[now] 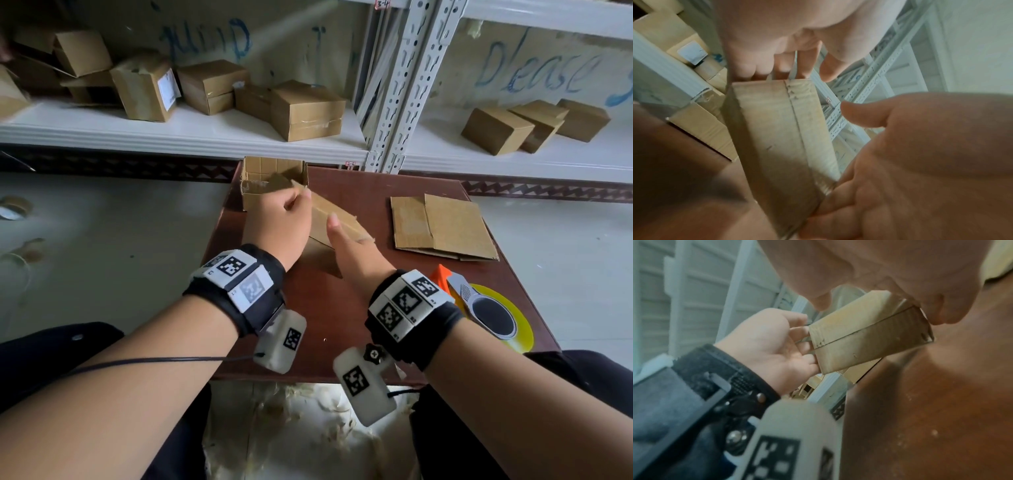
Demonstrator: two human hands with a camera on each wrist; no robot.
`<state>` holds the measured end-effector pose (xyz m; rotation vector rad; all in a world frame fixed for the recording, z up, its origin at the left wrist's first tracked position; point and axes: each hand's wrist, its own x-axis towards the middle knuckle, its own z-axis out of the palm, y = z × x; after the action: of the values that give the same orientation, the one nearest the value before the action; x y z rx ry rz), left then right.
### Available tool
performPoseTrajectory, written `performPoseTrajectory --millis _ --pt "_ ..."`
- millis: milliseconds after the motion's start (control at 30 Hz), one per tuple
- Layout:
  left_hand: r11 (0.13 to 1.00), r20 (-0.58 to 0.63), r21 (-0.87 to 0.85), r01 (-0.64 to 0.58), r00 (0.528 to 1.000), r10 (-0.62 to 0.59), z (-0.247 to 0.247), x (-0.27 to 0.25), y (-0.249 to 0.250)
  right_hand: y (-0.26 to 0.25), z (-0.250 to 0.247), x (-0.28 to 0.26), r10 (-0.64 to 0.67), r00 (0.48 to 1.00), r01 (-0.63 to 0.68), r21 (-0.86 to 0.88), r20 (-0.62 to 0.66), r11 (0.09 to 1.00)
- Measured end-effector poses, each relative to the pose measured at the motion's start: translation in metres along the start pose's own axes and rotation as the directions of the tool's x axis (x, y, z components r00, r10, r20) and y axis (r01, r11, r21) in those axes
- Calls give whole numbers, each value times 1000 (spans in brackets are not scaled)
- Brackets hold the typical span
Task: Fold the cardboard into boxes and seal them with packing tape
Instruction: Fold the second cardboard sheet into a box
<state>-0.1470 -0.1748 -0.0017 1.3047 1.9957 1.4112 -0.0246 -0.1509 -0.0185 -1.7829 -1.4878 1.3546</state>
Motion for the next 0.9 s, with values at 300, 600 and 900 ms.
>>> performPoseTrajectory --millis 300,600,900 --pt "939 -127 -339 -57 992 14 -6 4 19 1 -10 28 286 954 -266 701 92 661" --pt "954 -2 -300 -14 1000 14 -16 10 15 3 -18 40 151 983 -182 604 103 776" --pt "918 -5 -300 259 962 -273 -25 23 -7 -3 -36 19 -124 986 146 224 -109 964"
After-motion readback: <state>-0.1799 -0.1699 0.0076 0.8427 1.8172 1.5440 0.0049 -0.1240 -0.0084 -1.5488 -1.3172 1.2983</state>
